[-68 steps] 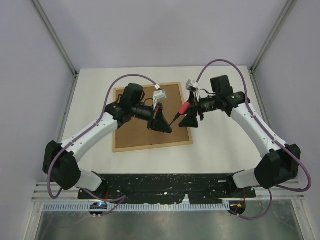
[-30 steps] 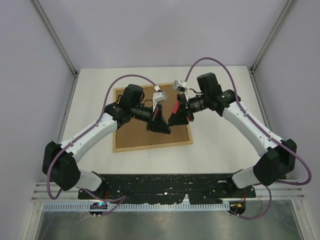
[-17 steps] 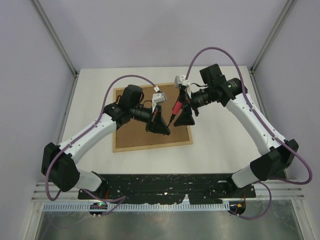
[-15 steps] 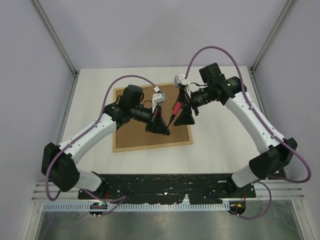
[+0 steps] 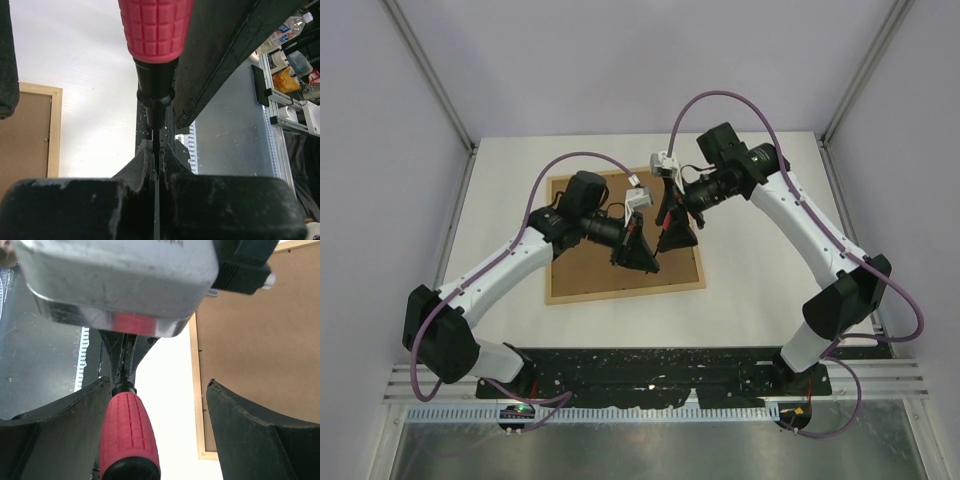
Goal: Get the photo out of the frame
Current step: Pick up the screwdriver from the center of the board.
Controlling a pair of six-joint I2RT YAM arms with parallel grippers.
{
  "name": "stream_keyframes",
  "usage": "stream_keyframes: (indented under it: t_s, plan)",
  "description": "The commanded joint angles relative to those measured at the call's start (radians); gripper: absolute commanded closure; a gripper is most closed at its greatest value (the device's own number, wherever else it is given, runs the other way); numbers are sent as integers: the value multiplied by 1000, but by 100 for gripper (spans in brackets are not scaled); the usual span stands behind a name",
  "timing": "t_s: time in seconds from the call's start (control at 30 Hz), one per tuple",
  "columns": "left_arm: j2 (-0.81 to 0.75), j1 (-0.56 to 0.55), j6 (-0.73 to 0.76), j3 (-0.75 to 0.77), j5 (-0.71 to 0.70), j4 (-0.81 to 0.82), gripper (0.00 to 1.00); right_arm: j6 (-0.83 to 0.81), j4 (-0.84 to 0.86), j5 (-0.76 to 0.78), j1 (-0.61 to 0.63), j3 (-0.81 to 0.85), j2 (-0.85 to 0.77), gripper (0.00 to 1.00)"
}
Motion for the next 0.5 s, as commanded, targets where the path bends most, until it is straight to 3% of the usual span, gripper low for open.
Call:
stream_keyframes:
  t_s: [0.0,0.13,0.2,0.23,0.27,0.3,0.47]
  plan:
    - [-31,-8,26,30,21,24,100,-15,-34,1,26,67,11,20]
    - [-27,-7,31,27,18,23,100,-61,-94,4,60,64,12,32]
    - [-25,-7,31,30,16,21,100,-84,-133,9,75,62,15,50]
    - [-24,-8,31,31,16,20,100,-92,-140,12,80,62,15,67]
    - [-22,-7,31,33,15,15,100,-95,-147,12,79,64,18,76]
    - [-21,-8,31,37,10,8,100,-97,-152,16,80,65,17,92]
    - [-24,-4,109,56,-11,-40,100,-98,-155,32,78,65,8,92]
